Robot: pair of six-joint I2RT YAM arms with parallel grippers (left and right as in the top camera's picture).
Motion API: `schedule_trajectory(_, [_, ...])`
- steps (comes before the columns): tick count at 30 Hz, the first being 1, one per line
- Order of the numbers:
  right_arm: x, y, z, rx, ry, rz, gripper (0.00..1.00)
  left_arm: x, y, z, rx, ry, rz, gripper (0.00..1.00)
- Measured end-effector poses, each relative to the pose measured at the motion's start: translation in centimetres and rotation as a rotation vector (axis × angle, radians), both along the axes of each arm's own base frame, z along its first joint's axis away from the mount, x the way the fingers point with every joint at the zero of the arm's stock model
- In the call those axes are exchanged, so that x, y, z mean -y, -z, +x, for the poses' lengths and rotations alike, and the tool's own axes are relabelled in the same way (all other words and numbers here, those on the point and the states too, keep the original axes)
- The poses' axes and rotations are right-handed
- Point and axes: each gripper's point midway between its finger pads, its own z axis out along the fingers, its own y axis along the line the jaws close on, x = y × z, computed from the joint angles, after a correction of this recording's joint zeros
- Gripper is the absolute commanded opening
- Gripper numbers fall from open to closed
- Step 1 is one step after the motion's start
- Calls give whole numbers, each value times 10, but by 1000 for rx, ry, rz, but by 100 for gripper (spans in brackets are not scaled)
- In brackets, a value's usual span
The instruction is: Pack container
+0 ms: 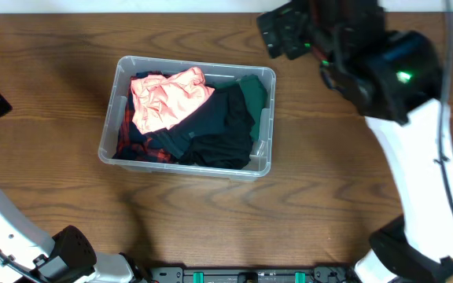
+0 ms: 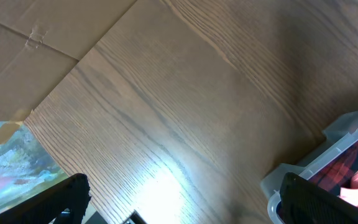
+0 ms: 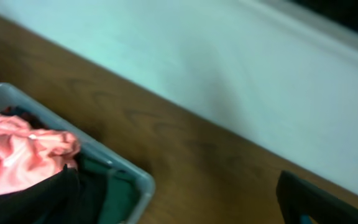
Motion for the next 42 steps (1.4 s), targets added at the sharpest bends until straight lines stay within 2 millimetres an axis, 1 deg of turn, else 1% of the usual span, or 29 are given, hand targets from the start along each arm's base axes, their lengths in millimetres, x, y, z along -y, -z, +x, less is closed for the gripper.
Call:
schedule_trajectory(2, [18, -6, -7, 7, 41, -18, 99, 0, 0, 0, 0, 0, 0, 98])
schedule_trajectory(5, [54, -7, -15, -11, 130, -59, 99, 0, 0, 0, 0, 0, 0, 98])
schedule_trajectory(7, [81, -6, -19, -30, 196, -76, 99, 0, 0, 0, 0, 0, 0, 98])
schedule_trajectory(8, [101, -6, -22, -43, 244, -77, 99, 0, 0, 0, 0, 0, 0, 98])
schedule_trajectory(9, [112, -7, -23, -45, 269, -78, 99, 0, 0, 0, 0, 0, 0, 98])
schedule_trajectory(10, [129, -7, -26, -55, 305, -67, 99, 0, 0, 0, 0, 0, 0, 98])
schedule_trajectory(12, [155, -10, -35, -64, 353, -46, 99, 0, 0, 0, 0, 0, 0, 98])
schedule_trajectory(14, [185, -19, -50, -56, 409, -9, 99, 0, 0, 0, 0, 0, 0, 98])
schedule_trajectory(16, [208, -30, -69, -31, 454, 31, 99, 0, 0, 0, 0, 0, 0, 98])
schedule_trajectory(18, [223, -43, -94, 3, 486, 63, 99, 0, 0, 0, 0, 0, 0, 98])
schedule_trajectory(20, [229, -56, -118, 45, 498, 93, 99, 0, 0, 0, 1, 0, 0, 98])
schedule_trajectory(24, [226, -80, -158, 135, 480, 131, 99, 0, 0, 0, 0, 0, 0, 98])
schedule_trajectory(27, [215, -88, -177, 181, 431, 158, 99, 0, 0, 0, 0, 0, 0, 98])
schedule_trajectory(28, [210, -89, -181, 195, 409, 169, 99, 0, 0, 0, 0, 0, 0, 98])
schedule_trajectory(30, [206, -88, -182, 219, 382, 183, 99, 0, 0, 0, 0, 0, 0, 98])
schedule_trajectory(32, [204, -78, -174, 226, 365, 192, 99, 0, 0, 0, 0, 0, 0, 98])
schedule_trajectory(35, [207, -47, -155, 198, 363, 197, 99, 0, 0, 0, 0, 0, 0, 98])
schedule_trajectory(37, [210, -16, -141, 158, 366, 196, 99, 0, 0, 0, -1, -1, 1, 98])
schedule_trajectory(38, [211, 5, -134, 129, 368, 197, 99, 0, 0, 0, 0, -1, 1, 98])
schedule_trajectory(39, [211, 19, -129, 107, 368, 198, 99, 0, 0, 0, -1, -1, 2, 98])
schedule_trajectory(41, [212, 56, -119, 80, 364, 202, 99, 0, 0, 0, -1, -1, 2, 98])
schedule_trajectory(42, [212, 71, -117, 72, 362, 203, 99, 0, 0, 0, -1, -2, 2, 98])
